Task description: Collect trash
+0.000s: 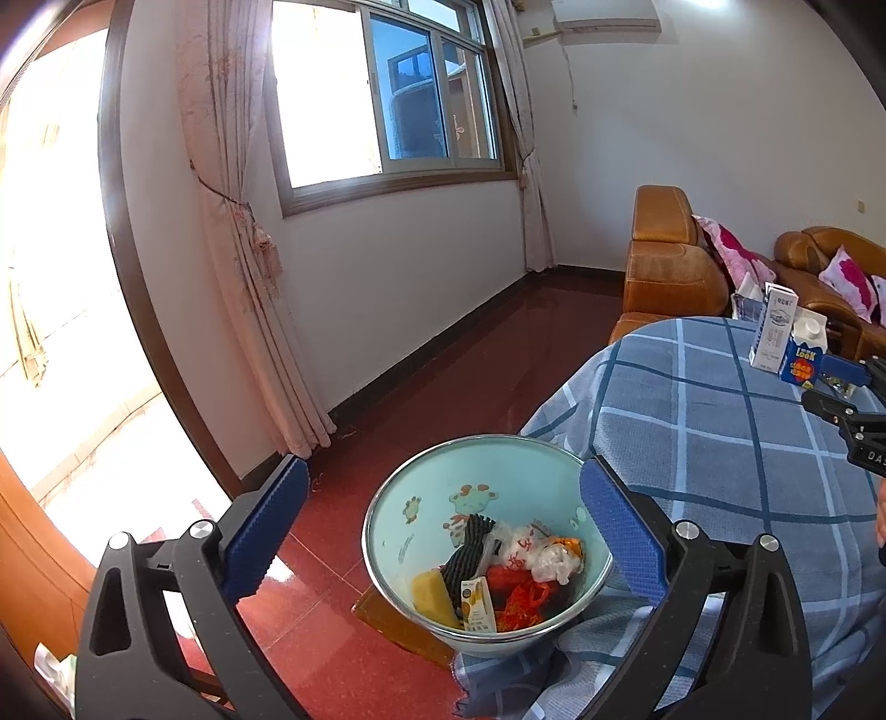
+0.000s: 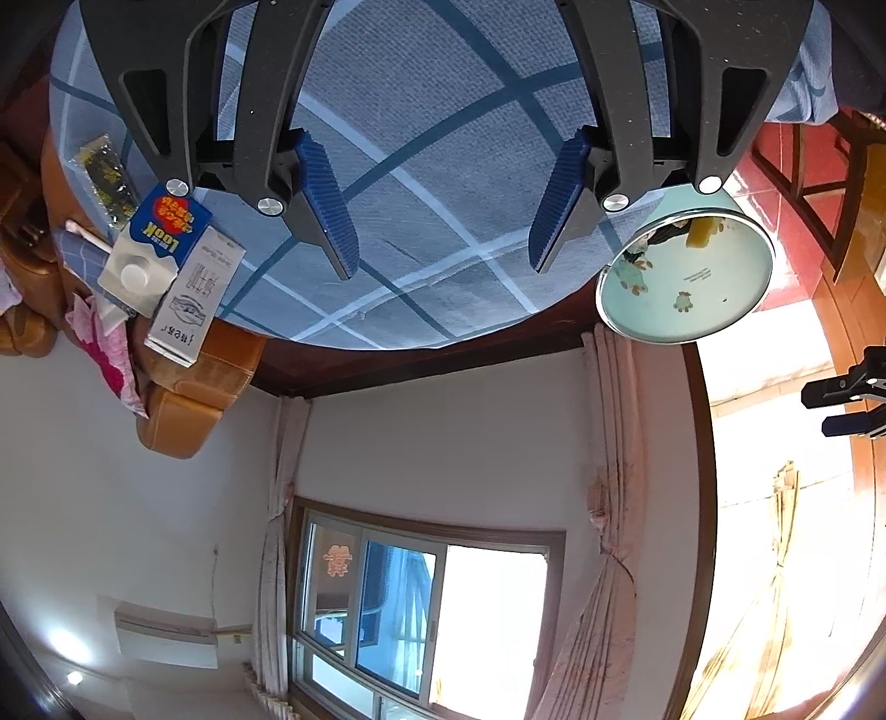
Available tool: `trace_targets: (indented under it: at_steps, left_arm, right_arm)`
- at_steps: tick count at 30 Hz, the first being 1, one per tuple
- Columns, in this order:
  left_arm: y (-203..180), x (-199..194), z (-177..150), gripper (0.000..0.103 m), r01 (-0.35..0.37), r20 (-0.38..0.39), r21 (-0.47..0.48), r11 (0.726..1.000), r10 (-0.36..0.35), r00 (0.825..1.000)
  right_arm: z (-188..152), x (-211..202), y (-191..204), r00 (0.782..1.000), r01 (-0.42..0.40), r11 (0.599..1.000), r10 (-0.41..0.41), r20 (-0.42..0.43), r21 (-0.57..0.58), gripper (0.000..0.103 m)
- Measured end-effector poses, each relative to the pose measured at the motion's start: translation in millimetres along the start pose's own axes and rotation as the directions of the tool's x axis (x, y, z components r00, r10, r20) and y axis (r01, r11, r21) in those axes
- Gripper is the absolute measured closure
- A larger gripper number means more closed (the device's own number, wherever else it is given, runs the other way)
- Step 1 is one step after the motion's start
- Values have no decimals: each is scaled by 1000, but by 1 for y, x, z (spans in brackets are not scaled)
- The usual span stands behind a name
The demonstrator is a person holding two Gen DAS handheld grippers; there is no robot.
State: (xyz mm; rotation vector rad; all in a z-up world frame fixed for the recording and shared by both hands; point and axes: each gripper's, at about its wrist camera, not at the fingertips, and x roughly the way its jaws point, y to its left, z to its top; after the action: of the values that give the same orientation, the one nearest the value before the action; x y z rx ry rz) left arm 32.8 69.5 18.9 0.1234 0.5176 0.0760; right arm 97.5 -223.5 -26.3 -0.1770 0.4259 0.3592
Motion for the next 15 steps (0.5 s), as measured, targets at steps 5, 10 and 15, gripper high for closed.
trace_targets:
  at_steps: [5,10,15]
  left_arm:
    - [0,0,0,6,-8,-5,3,1000,8,1000]
    - [0,0,0,6,-16,-3,-3,1000,16,1000]
    - [0,1,-1,6,-8,-17,-1,1000,8,1000]
  right_arm:
    - [0,-1,-4,1000,20,1000,-20,0,10,38]
    - [-2,-3,-8,999,35,999,-35,1,21,37]
    - [-2,-5,-10,999,41,999,-41,5,26,36]
